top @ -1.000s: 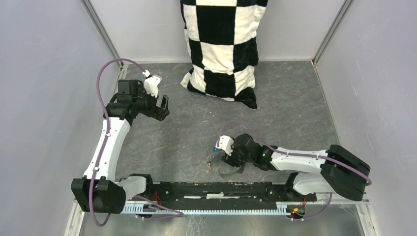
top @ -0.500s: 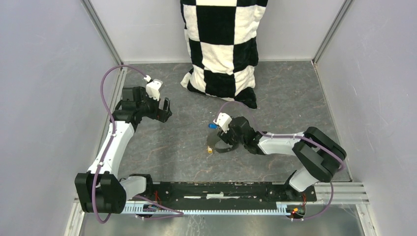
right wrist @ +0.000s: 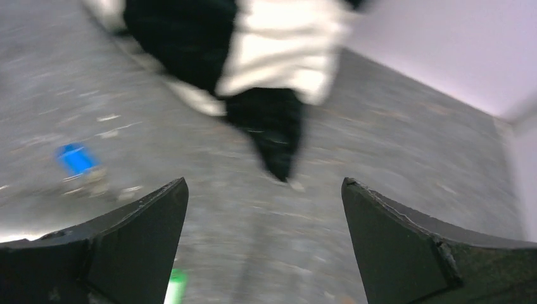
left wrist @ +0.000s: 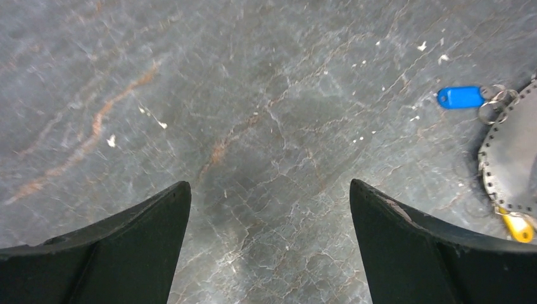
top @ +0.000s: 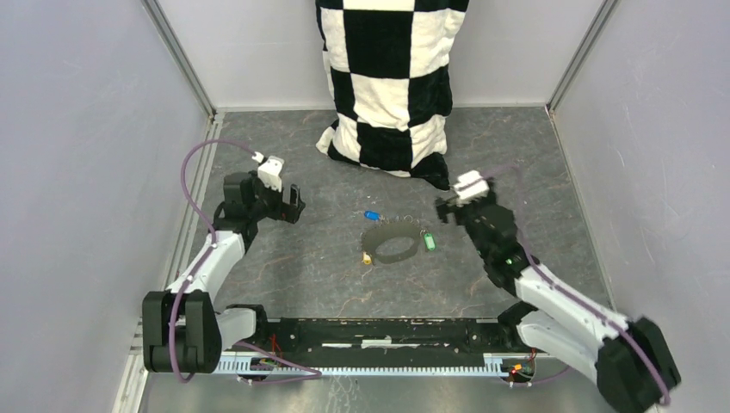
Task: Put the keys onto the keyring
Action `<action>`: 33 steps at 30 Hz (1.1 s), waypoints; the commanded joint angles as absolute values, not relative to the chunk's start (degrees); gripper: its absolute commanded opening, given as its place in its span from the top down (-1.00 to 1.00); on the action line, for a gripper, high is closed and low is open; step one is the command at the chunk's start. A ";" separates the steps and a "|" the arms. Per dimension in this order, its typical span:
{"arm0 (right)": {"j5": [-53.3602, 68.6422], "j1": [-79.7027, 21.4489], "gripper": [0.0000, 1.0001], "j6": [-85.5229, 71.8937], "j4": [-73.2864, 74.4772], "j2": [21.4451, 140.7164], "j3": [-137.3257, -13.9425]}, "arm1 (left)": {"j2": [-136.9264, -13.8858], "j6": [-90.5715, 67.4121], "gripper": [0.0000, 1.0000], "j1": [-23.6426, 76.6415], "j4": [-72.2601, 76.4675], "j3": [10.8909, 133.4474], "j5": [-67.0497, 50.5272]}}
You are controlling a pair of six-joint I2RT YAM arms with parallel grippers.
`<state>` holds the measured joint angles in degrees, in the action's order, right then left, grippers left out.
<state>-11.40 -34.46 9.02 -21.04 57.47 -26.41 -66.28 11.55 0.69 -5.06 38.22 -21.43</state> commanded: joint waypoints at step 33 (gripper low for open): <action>-23.37 -7.34 -0.96 9.10 -79.73 78.51 4.64 | -88.12 0.23 -1.00 -1.48 70.26 12.75 -5.17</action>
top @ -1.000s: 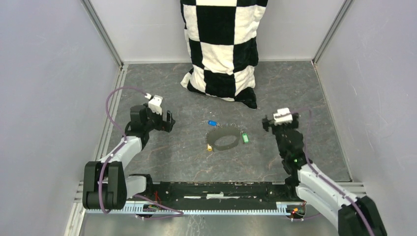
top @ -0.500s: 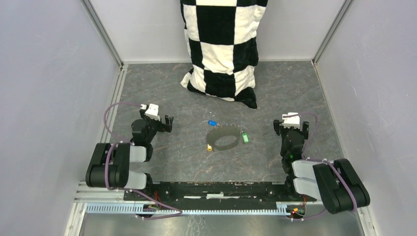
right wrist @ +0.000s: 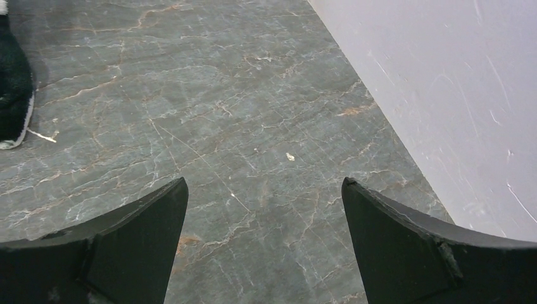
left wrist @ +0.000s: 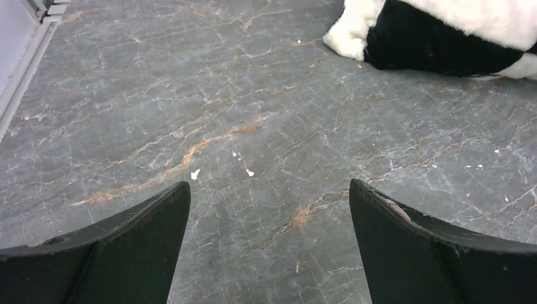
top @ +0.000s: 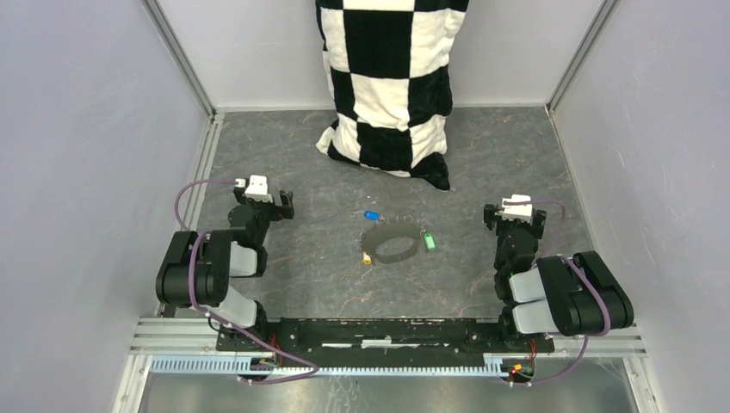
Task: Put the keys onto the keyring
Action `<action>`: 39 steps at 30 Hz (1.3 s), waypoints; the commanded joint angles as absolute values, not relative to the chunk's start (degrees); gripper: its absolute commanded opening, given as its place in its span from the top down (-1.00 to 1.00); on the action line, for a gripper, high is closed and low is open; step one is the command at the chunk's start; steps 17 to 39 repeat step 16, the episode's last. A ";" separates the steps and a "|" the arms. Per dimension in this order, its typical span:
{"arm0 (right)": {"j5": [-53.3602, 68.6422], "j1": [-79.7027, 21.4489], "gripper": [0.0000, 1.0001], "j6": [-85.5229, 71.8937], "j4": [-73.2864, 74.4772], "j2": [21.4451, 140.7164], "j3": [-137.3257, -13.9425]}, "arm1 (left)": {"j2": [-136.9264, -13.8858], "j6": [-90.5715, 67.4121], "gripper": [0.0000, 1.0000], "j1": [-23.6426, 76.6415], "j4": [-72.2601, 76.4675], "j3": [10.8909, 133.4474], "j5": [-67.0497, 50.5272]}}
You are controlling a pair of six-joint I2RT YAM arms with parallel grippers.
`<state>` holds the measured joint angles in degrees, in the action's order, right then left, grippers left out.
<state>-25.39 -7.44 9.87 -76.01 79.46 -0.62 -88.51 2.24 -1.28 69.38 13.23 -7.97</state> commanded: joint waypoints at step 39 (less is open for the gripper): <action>-23.36 -7.27 -0.96 9.14 -79.86 78.57 4.69 | -88.21 0.20 -1.00 -1.49 69.67 13.04 -5.00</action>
